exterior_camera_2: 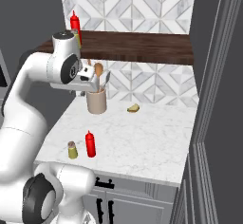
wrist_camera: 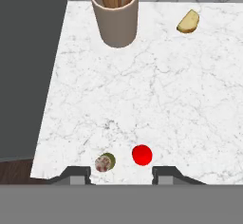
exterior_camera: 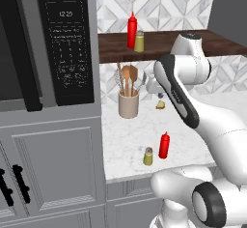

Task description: Put the shaker and condiment bottle from the counter next to their counterparts in the cabinet.

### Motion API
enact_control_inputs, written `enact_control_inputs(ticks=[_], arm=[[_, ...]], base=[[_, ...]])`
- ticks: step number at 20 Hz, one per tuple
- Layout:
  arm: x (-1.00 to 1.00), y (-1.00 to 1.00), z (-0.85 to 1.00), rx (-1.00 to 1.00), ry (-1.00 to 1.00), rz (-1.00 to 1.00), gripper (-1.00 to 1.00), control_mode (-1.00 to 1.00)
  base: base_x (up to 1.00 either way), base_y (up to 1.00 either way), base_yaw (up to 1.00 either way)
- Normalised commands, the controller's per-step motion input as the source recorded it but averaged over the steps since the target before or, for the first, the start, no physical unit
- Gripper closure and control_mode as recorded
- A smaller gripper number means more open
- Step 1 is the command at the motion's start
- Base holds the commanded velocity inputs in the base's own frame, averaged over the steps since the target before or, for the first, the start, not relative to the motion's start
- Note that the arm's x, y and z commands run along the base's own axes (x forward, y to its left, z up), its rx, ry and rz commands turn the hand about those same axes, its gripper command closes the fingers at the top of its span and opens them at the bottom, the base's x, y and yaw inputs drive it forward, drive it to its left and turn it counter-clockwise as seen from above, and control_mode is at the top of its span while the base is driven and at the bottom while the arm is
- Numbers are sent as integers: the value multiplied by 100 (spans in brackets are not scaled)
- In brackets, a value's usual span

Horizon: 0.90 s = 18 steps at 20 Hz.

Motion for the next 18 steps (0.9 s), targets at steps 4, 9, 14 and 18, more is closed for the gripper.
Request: enact_control_inputs(ticks=[4, 9, 14, 18], arm=[[0, 0, 0, 0, -2, 0, -100, -100], [-3, -14, 0, 0, -4, 0, -100, -100], [-24, -27, -4, 0, -10, 0, -100, -100], [-45, -26, -18, 0, -14, 5, -100, -100]], base=[[0, 0, 0], [0, 0, 0], [0, 0, 0], [0, 0, 0]])
